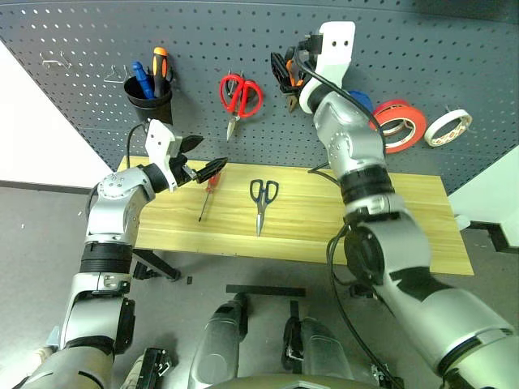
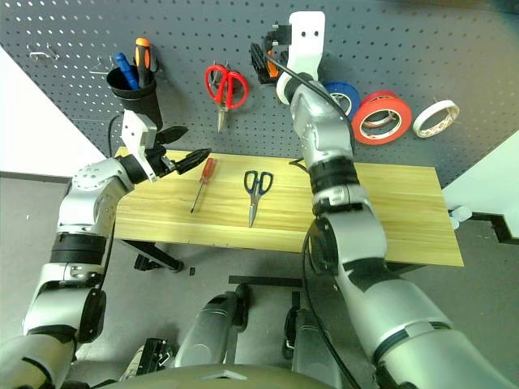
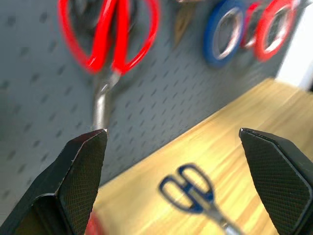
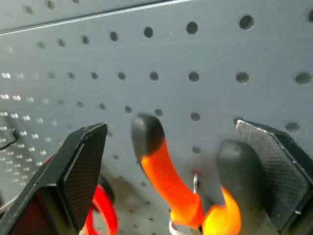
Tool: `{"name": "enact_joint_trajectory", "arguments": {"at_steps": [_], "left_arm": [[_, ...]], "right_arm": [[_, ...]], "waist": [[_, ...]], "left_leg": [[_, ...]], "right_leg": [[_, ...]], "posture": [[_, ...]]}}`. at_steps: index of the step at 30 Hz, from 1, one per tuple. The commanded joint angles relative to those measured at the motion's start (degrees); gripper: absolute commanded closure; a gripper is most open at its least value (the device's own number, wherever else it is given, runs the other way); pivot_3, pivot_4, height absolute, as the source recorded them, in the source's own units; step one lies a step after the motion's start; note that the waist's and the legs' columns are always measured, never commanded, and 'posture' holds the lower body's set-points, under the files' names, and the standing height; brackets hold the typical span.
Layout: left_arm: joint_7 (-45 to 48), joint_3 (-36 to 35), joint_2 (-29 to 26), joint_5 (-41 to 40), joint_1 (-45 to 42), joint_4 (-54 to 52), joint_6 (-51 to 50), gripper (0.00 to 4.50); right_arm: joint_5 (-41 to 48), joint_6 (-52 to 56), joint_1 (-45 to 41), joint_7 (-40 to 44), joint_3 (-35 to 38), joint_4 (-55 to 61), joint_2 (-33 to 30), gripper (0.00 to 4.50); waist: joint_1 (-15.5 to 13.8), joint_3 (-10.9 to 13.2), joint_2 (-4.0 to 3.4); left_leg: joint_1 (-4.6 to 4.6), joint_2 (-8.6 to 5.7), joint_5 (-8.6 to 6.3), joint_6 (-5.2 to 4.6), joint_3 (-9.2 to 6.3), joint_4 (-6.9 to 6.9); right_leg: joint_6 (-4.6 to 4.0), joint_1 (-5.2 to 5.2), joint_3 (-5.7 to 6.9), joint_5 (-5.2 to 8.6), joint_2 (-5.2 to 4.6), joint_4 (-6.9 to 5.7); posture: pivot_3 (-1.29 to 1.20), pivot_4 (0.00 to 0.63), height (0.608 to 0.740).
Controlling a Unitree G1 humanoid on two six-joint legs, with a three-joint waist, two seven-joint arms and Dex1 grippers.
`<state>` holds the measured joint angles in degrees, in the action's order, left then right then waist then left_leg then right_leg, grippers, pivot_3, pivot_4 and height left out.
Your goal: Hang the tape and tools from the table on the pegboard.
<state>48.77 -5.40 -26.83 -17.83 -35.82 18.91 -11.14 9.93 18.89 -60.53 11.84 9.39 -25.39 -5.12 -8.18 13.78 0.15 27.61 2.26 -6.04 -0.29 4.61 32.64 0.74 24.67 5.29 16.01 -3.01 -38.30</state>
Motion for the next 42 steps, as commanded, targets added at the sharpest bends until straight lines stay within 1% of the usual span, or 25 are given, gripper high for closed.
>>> {"name": "enact_joint_trajectory", "arguments": {"at_steps": [1,2,4,5,9,10,12,16,18,20,23,25,29,35,37,40,42], "left_arm": [[-1.33,-0.86,0.05,-1.02,0.54,-4.03,-1.03,0.00],[-1.38,-0.71,0.10,-1.03,1.03,-4.51,-1.13,0.00],[-1.50,-0.31,0.38,-0.93,1.75,-4.93,-1.27,0.00],[-1.53,-0.14,0.49,-0.82,1.96,-5.05,-1.23,0.00],[-1.75,0.56,1.14,0.15,1.69,-4.03,0.03,0.00],[-1.82,0.61,1.30,0.23,1.57,-3.66,0.24,0.00],[-1.92,0.65,1.46,0.46,1.43,-3.07,0.57,0.00],[-2.14,0.24,1.27,0.73,1.35,-2.42,0.70,0.00],[-2.45,0.15,1.06,1.17,1.67,-2.38,0.91,0.00],[-2.66,0.21,0.96,1.59,1.95,-2.33,1.35,0.00],[-3.75,-0.32,0.81,1.01,2.93,-3.53,-0.79,0.00],[-4.36,0.09,-0.02,1.75,3.75,-4.12,-2.24,0.00],[-6.58,1.13,-1.20,3.97,4.81,-4.01,-4.95,0.00],[-11.86,1.04,-0.76,5.17,8.22,-6.08,-10.34,0.00],[-14.00,1.44,-0.27,5.94,10.09,-7.42,-12.17,0.00],[-19.29,1.80,2.16,6.72,12.23,-10.05,-16.79,0.00],[-21.31,2.64,4.64,6.06,13.04,-12.61,-20.46,0.00]], "right_arm": [[3.48,10.83,2.68,-0.86,-1.31,18.94,-0.55,0.03],[4.38,13.34,3.20,-1.35,-1.06,22.72,-0.76,0.03],[6.05,16.94,3.34,-2.28,-0.40,28.68,-1.01,0.03],[6.26,17.74,3.40,-2.46,-0.50,30.47,-1.27,0.03],[7.07,19.89,3.52,-1.46,-1.46,35.25,-3.20,0.03],[8.85,22.73,3.50,-0.57,-1.34,36.80,-3.92,0.03],[12.67,28.71,4.03,1.47,-1.25,40.03,-5.37,0.03],[20.73,41.29,6.60,2.54,0.94,45.78,-6.66,0.03],[23.59,47.13,9.04,2.36,1.57,47.56,-7.10,0.03],[24.79,50.59,10.89,2.07,1.19,48.48,-7.73,0.03],[23.71,58.25,14.63,0.13,-2.20,47.54,-8.82,0.03],[23.29,60.41,15.42,-1.49,-1.65,45.89,-6.92,0.03],[21.67,61.32,15.12,-3.21,-1.23,41.52,-4.97,0.03],[16.43,56.24,16.74,-3.33,-6.32,29.40,-4.62,0.03],[13.64,53.21,17.22,-3.07,-10.09,26.02,-4.97,0.03],[11.05,50.57,18.39,-1.75,-13.89,23.18,-5.83,0.03],[10.00,49.81,19.41,-0.20,-15.06,23.63,-8.06,0.03]], "waist": [[0.09,0.00,0.00],[0.27,0.00,0.00],[0.81,0.00,0.00],[1.17,-0.01,0.01],[1.54,-0.01,0.02],[1.60,-0.02,0.01],[1.74,-0.02,0.01],[1.75,-0.18,0.12],[1.65,-0.31,0.19],[1.52,-0.47,0.17],[1.52,-0.77,0.21],[1.60,-0.96,0.25],[1.80,-0.98,0.28],[1.87,-1.34,0.51],[1.85,-1.34,0.51],[1.57,-1.34,0.51],[1.25,-1.34,0.51]], "left_leg": [[0.06,0.07,0.04,0.00,0.02,0.05],[0.27,0.15,0.10,-0.09,0.06,0.09],[0.86,0.26,0.22,0.04,0.13,0.29],[0.93,0.28,0.23,0.04,0.16,0.30],[0.78,0.31,0.21,-0.02,0.36,0.40],[0.73,0.38,0.08,-0.23,0.37,0.44],[0.68,0.52,0.19,-0.34,0.37,0.49],[0.68,0.67,0.18,-0.33,0.33,0.49],[0.70,0.70,0.18,-0.33,0.37,0.47],[0.72,0.70,0.18,-0.33,0.45,0.47],[0.79,0.70,0.18,-0.34,0.67,0.43],[0.79,0.71,0.18,-0.35,0.74,0.43],[0.81,0.78,0.24,-0.43,0.82,0.44],[0.79,0.81,0.28,-0.55,1.05,0.46],[0.79,0.83,0.29,-0.58,1.16,0.46],[0.79,0.88,0.28,-0.59,1.19,0.46],[0.81,0.91,0.28,-0.59,1.20,0.46]], "right_leg": [[0.13,0.00,0.00,-0.06,0.04,-0.01],[0.23,0.09,0.01,-0.09,0.14,0.09],[0.28,0.55,0.01,-0.12,0.30,0.14],[0.29,0.60,0.01,-0.12,0.34,0.16],[0.44,0.41,0.14,-0.15,0.47,0.15],[0.44,0.37,0.18,-0.17,0.51,0.15],[0.48,0.33,0.18,-0.34,0.56,0.16],[0.25,0.32,0.14,-0.71,0.50,0.30],[0.09,0.31,0.14,-0.79,0.46,0.37],[0.09,0.33,0.14,-0.82,0.40,0.39],[0.13,0.42,0.12,-0.88,0.29,0.41],[0.13,0.44,0.06,-0.88,0.29,0.42],[0.33,0.53,0.02,-0.99,0.39,0.41],[0.40,0.50,-0.04,-1.01,0.38,0.43],[0.43,0.53,-0.08,-1.03,0.37,0.43],[0.44,0.54,-0.11,-1.04,0.36,0.43],[0.43,0.55,-0.11,-1.03,0.35,0.43]], "posture": [[0.26,0.189,0.732],[0.26,0.186,0.732],[0.24,0.179,0.732],[0.24,0.179,0.732],[0.23,0.164,0.732],[0.22,0.157,0.732],[0.22,0.150,0.732],[0.21,0.142,0.732],[0.21,0.137,0.732],[0.21,0.132,0.732],[0.21,0.129,0.732],[0.22,0.128,0.732],[0.22,0.124,0.732],[0.23,0.128,0.732],[0.24,0.137,0.732],[0.25,0.153,0.732],[0.25,0.164,0.732]]}}
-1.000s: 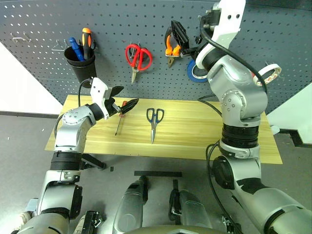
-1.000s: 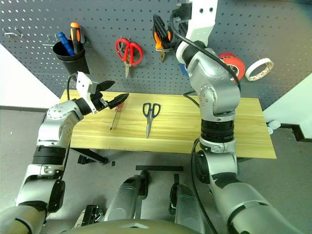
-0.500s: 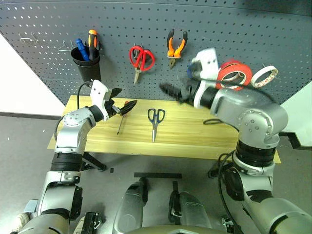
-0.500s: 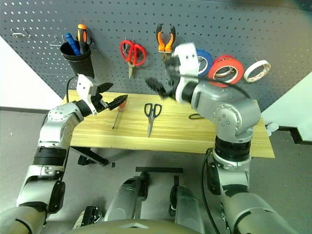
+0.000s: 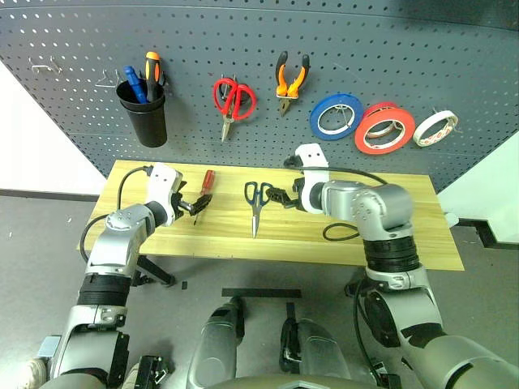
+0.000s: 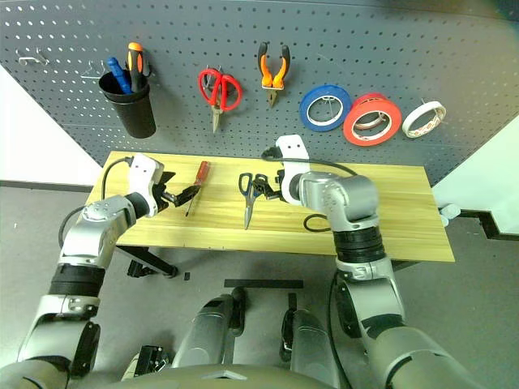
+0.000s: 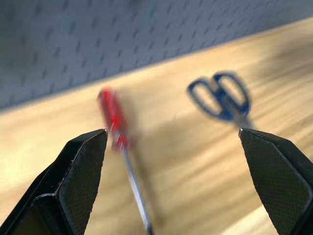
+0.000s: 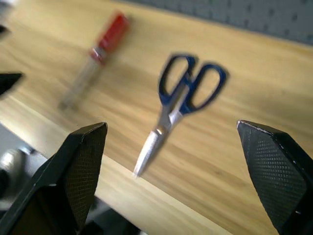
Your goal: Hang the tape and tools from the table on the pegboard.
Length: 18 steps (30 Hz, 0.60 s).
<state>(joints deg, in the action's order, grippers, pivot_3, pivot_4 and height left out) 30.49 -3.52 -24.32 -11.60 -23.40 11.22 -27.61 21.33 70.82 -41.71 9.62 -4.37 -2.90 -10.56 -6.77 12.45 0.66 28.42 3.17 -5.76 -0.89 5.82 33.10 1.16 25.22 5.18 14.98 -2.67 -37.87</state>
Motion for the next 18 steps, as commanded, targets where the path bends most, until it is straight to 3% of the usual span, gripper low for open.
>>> {"name": "enact_joint_trajectory", "arguments": {"at_steps": [1,7,10,13,18], "left_arm": [[-4.21,1.02,3.37,-0.29,0.77,-5.92,-5.43,0.00],[-13.15,4.41,12.24,2.32,0.03,-7.46,-10.36,0.00],[-19.36,7.20,16.94,6.14,-2.75,-3.46,-10.57,0.00],[-22.25,9.04,19.84,8.75,-6.51,2.68,-9.78,0.00],[-27.56,7.46,25.47,9.70,-13.33,16.32,-5.71,0.00]], "right_arm": [[-1.37,-2.47,1.23,3.53,-1.77,2.15,-4.11,0.03],[2.62,-4.85,6.91,20.00,-3.19,7.85,-19.31,0.03],[2.25,-17.54,10.60,33.51,-4.15,9.24,-28.09,0.03],[1.64,-33.03,12.91,44.70,-2.38,7.83,-32.16,0.03],[-3.43,-47.46,12.58,54.01,-4.37,1.08,-36.13,0.03]], "waist": [[-0.39,0.00,0.00],[-0.41,0.01,0.00],[-0.27,0.04,0.01],[0.08,0.07,0.05],[0.13,0.10,0.04]], "left_leg": [[0.01,0.00,0.00,0.00,0.01,0.00],[0.03,-0.01,-0.08,-0.12,0.15,0.00],[-0.01,-0.01,-0.14,-0.22,0.15,0.03],[-0.04,0.06,-0.18,-0.32,0.12,0.17],[-0.02,0.38,-0.35,-0.54,0.13,0.79]], "right_leg": [[0.00,0.00,0.00,0.00,-0.02,0.00],[0.13,-0.16,0.02,-0.09,-0.21,0.40],[0.21,-0.23,0.02,-0.16,-0.21,0.59],[0.24,-0.29,0.01,-0.16,-0.06,0.61],[0.45,-0.49,0.05,-0.20,0.23,0.63]], "posture": [[0.25,0.174,0.732],[0.23,0.203,0.732],[0.21,0.213,0.732],[0.18,0.214,0.732],[0.15,0.214,0.732]]}}
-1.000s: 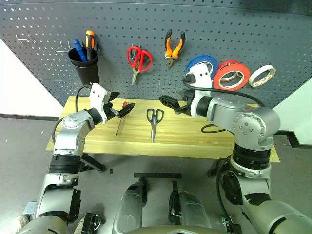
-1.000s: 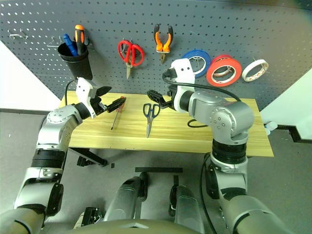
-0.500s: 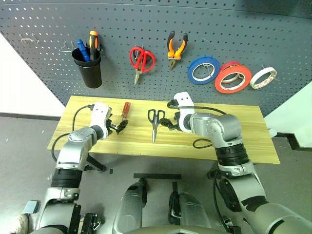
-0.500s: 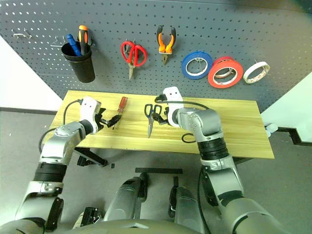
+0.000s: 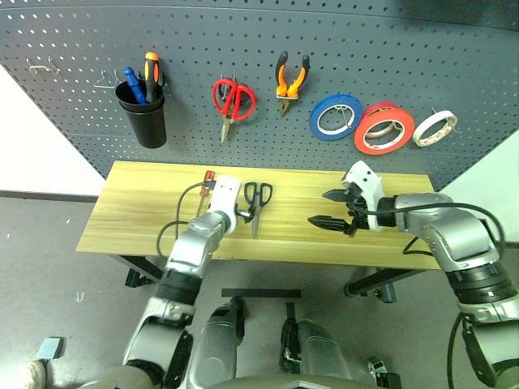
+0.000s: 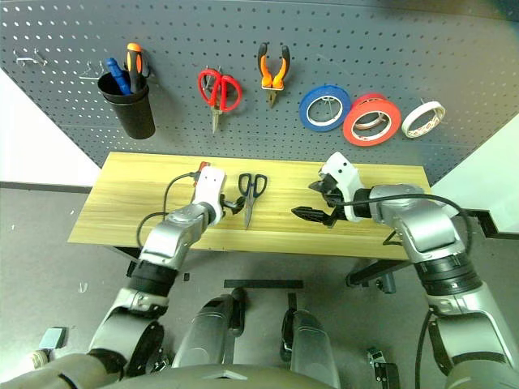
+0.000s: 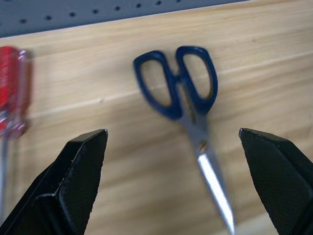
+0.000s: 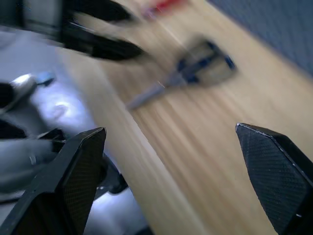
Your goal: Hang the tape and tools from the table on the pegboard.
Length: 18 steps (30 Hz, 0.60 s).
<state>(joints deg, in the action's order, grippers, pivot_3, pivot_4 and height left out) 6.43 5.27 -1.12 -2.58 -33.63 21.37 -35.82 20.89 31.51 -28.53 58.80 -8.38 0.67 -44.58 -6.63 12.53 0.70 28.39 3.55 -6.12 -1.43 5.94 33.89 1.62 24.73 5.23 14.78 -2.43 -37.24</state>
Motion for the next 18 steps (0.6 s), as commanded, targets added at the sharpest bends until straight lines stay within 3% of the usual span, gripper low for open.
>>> {"name": "enact_joint_trajectory", "arguments": {"at_steps": [1,8,18], "left_arm": [[-4.46,-1.96,3.54,0.45,-4.58,9.24,3.12,0.00],[-16.05,-7.31,11.35,0.21,-15.75,29.88,8.85,0.00],[-26.04,-11.76,11.94,-1.28,-26.35,45.00,6.74,0.00]], "right_arm": [[-4.15,-10.13,-0.84,5.81,-0.75,-3.69,-2.49,0.03],[-7.24,-14.62,-2.92,9.16,-0.36,-7.76,-2.83,0.03],[-9.70,-15.25,-2.45,9.33,-0.16,-8.73,-2.38,0.03]], "waist": [[-0.01,0.03,0.02],[0.18,0.10,0.09],[1.38,0.79,0.26]], "left_leg": [[0.02,0.00,-0.02,-0.03,0.01,0.07],[0.08,-0.06,-0.14,-0.19,0.11,0.27],[0.10,-0.06,-0.18,-0.25,0.20,0.21]], "right_leg": [[-0.07,-0.01,0.00,0.04,-0.02,0.03],[0.10,-0.07,0.04,-0.14,-0.39,0.28],[0.09,-0.01,0.05,-0.15,-0.45,0.29]], "posture": [[0.15,0.215,0.732],[0.11,0.222,0.732],[0.10,0.269,0.732]]}}
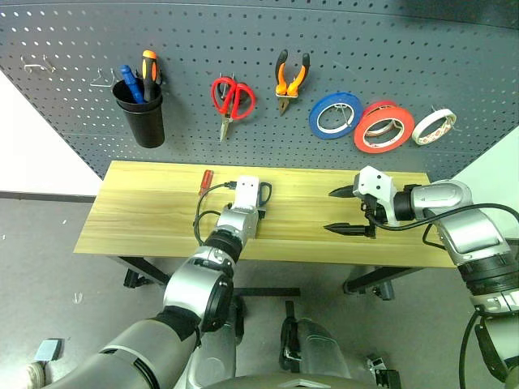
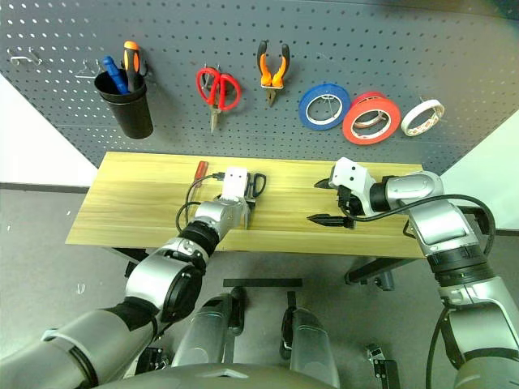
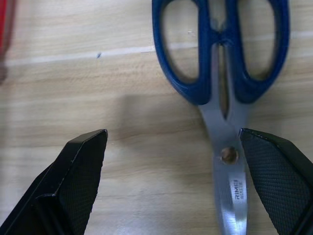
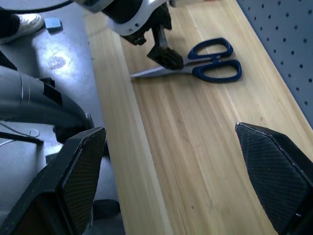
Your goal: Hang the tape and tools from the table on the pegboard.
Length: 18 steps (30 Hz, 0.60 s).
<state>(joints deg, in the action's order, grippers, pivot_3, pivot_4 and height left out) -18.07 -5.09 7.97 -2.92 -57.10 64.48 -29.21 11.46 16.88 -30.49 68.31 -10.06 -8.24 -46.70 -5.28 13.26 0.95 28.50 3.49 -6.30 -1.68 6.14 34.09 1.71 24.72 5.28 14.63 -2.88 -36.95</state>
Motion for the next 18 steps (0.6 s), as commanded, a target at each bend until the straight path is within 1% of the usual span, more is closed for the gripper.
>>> {"name": "enact_joint_trajectory", "arguments": {"at_steps": [1,7,14,17,18], "left_arm": [[-1.77,-1.41,2.90,-0.80,-3.42,2.68,0.04,0.00],[-3.07,-1.05,4.31,0.00,-5.09,5.58,-1.59,0.00],[-4.15,-0.89,4.70,0.49,-4.99,8.16,-2.30,0.00],[-4.11,-1.43,4.66,-0.03,-5.43,8.66,-3.35,0.49],[-3.91,-1.26,4.68,0.13,-5.56,8.69,-3.39,0.84]], "right_arm": [[-0.38,-0.49,-0.70,-0.37,1.55,0.00,-0.09,0.03],[-1.12,0.20,-1.12,-1.85,1.97,-0.70,0.33,0.03],[-0.16,2.74,1.80,-3.28,2.99,3.06,0.24,0.03],[-0.24,3.47,2.66,-4.09,3.48,4.15,0.42,0.00],[-0.31,3.55,2.77,-4.26,3.55,4.29,0.46,0.00]], "waist": [[0.05,0.15,0.00],[0.04,0.94,0.01],[0.19,1.18,0.01],[0.41,1.22,0.01],[0.53,1.23,0.00]], "left_leg": [[0.00,0.00,0.00,0.00,0.00,0.01],[-0.02,0.00,0.00,0.00,0.00,0.02],[-0.05,0.00,0.00,0.00,0.00,0.01],[-0.09,0.00,0.00,0.00,0.00,0.02],[-0.10,0.00,0.00,0.00,0.00,0.02]], "right_leg": [[0.00,0.00,0.00,0.00,0.00,-0.01],[0.00,0.00,0.00,0.00,-0.03,-0.02],[0.00,-0.03,0.00,0.00,-0.05,-0.02],[0.00,-0.06,0.00,0.00,-0.08,-0.02],[0.00,-0.06,0.01,0.00,-0.08,-0.02]], "posture": [[0.10,0.272,0.732],[0.08,0.294,0.732],[0.06,0.316,0.732],[0.05,0.315,0.732],[0.05,0.315,0.732]]}}
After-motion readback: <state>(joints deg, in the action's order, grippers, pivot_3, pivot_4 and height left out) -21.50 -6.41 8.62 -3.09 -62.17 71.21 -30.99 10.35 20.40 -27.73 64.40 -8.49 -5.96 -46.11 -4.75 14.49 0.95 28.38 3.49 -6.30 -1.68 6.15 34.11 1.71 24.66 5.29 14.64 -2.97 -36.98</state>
